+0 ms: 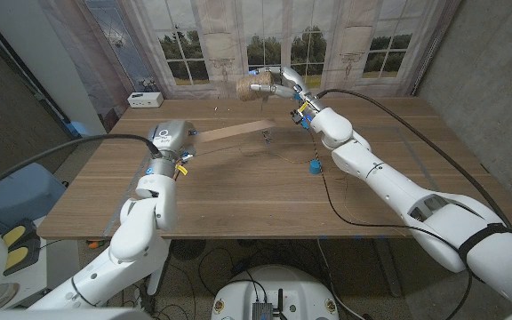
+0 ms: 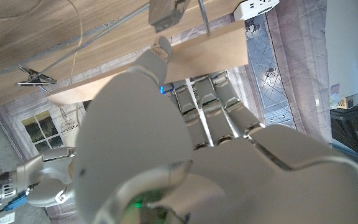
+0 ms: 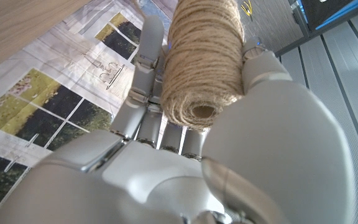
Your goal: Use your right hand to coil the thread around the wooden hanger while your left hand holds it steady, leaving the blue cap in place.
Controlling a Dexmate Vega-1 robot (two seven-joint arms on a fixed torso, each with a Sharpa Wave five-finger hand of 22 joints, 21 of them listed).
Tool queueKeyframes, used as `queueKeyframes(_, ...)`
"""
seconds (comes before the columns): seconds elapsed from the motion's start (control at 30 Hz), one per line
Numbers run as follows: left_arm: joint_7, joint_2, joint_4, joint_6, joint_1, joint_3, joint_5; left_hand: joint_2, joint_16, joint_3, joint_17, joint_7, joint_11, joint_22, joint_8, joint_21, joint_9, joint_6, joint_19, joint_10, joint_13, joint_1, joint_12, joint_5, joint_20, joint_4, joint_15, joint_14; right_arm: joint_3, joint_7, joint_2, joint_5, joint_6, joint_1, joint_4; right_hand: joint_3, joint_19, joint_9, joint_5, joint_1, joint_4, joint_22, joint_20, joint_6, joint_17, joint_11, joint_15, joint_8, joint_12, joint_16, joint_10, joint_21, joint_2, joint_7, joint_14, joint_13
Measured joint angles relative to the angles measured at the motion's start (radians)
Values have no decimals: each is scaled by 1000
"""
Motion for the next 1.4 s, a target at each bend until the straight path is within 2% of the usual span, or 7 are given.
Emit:
queueKeyframes(0.07, 5, 2, 10, 5, -16, 7, -6, 0, 0, 0, 0, 0, 1, 0, 0, 0, 0, 0, 0, 3, 0, 0, -3, 0, 0, 0, 0, 0, 10, 24, -3, 33, -3, -16, -22, 0, 0, 0, 0, 0, 0, 0, 0, 7, 0, 3, 0, -8, 0, -4, 3, 4, 0, 7, 0, 0)
queueKeyframes(0.3, 18, 5, 36, 12, -61, 35, -21, 0, -3, 0, 0, 0, 1, 0, 0, 6, 0, 0, 0, 3, 1, 0, -3, 0, 0, 0, 0, 0, 28, 54, -20, 82, -19, -57, -77, 0, 0, 0, 0, 0, 0, 0, 0, 7, 3, 3, 0, -8, 0, -10, 3, 13, 0, 7, 0, 0)
queueKeyframes(0.77, 34, -8, 77, 64, -170, 102, 14, 0, -12, 4, 5, 0, -1, 0, 0, 10, 0, 0, -5, 4, 7, 0, -14, -2, -2, -4, 3, 3, 81, 44, -103, 137, -62, -192, -224, -1, -3, 4, -3, 11, -1, -9, 3, 13, 5, 3, 0, -16, 0, -25, 4, 30, 0, 13, 0, 0)
queueKeyframes(0.8, 34, -15, 89, 69, -181, 122, 23, 0, -12, 4, 5, 0, -1, -1, 0, 10, 0, 0, -5, 4, 7, 0, -15, -2, -2, -4, 3, 3, 89, 36, -113, 155, -77, -208, -237, -1, -3, 5, -3, 11, -1, -10, 3, 12, 6, 3, 0, -20, 0, -28, 3, 35, 0, 13, 0, 0)
queueKeyframes(1.07, 42, -35, 115, 86, -236, 159, 66, 0, -15, 4, 9, 0, -1, -1, 0, 17, 0, 0, -9, 4, 9, 0, -16, -2, 2, -4, 3, 3, 123, 22, -153, 200, -100, -279, -288, -2, -4, 5, -3, 11, -2, -12, 4, 16, 8, 3, 0, -23, 0, -30, 3, 43, 0, 16, 0, 0)
queueKeyframes(1.2, 57, -55, 140, 89, -277, 182, 93, 0, -15, 4, 9, 0, -1, -1, 0, 17, 0, 0, -9, 4, 10, 0, -19, -2, 2, -4, 3, 4, 135, 22, -171, 221, -110, -305, -308, -2, -9, 5, -3, 11, -2, -14, 9, 16, 9, 4, 0, -23, 0, -37, 3, 49, 0, 17, 0, 0)
queueKeyframes(1.4, 89, -77, 168, 83, -308, 198, 113, 0, -19, 8, 10, 0, -1, -1, 0, 25, 0, 0, -9, 11, 9, 0, -21, -2, 2, -8, 2, 8, 152, 29, -197, 249, -126, -338, -332, -3, -8, 5, -3, 11, -3, -19, 9, 12, 9, 8, 0, -30, 0, -43, -1, 56, 0, 20, 0, 0)
